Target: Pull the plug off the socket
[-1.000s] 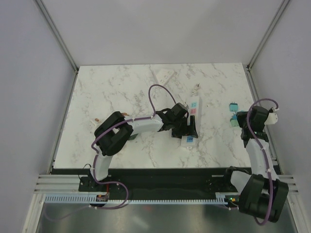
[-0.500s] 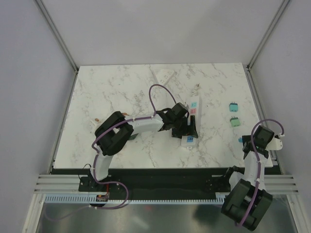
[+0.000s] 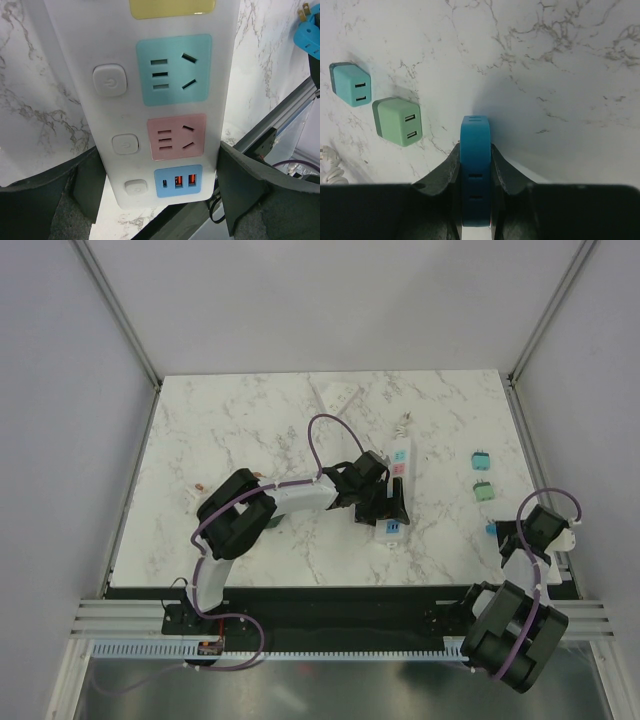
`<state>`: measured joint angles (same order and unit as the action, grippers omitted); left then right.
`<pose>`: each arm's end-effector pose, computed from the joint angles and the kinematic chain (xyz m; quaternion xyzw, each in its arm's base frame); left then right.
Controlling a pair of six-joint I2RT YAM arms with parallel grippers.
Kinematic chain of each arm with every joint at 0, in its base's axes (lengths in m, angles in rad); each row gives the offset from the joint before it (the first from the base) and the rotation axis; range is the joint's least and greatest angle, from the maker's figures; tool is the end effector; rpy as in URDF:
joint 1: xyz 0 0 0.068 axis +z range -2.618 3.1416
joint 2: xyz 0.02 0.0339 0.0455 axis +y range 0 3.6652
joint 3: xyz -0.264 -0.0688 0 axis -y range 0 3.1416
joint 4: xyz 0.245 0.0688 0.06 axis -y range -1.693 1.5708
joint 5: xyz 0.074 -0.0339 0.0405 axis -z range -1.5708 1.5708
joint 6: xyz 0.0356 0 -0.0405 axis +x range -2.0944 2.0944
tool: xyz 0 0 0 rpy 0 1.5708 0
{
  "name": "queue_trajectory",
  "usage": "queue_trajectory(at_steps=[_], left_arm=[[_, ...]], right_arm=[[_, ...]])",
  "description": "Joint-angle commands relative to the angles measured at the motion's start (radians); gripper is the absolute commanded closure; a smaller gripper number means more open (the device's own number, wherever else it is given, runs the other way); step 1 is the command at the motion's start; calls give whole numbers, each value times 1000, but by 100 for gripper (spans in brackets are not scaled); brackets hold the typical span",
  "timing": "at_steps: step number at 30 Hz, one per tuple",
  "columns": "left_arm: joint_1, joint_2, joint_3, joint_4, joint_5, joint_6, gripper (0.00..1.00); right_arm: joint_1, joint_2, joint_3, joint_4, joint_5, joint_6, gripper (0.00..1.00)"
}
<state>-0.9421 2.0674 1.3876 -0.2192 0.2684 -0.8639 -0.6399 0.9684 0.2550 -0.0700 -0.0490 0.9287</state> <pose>0.2520 -0.3626 0.1535 0.0806 0.9332 -0.3347 0.1031 0.1395 -0.1016 0.1388 0.6454 0.6602 0.0776 0.3762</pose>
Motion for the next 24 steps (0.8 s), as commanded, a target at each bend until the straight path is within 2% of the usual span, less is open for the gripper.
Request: queue_trajectory(at_steps=[1, 2, 3, 8, 9, 12, 14, 20, 24], left_arm=[[-11, 117, -61, -160, -34, 5, 98], [-11, 119, -61, -158, -34, 5, 98], [-11, 115, -61, -158, -32, 5, 98], [-9, 109, -67, -160, -35, 8, 98], [-11, 109, -67, -158, -35, 9, 98], [-11, 111, -71, -157, -35, 9, 98], [-12, 112, -70, -157, -34, 8, 98], [-12, 112, -70, -155, -32, 8, 98], [-15, 111, -70, -154, -32, 5, 98]], right_arm=[[-7, 9, -22, 19, -6, -11, 75], [-7, 7, -20, 15, -5, -14, 71], [-9, -2, -19, -10, 1, -14, 62], [-9, -52, 4, -83, 21, -8, 31], [-9, -69, 15, -96, 23, -10, 30], [-9, -89, 67, -168, 43, -28, 6], [-9, -97, 117, -238, 87, -45, 2], [-7, -68, 271, -390, 169, -112, 2], [12, -63, 351, -427, 233, -165, 2]])
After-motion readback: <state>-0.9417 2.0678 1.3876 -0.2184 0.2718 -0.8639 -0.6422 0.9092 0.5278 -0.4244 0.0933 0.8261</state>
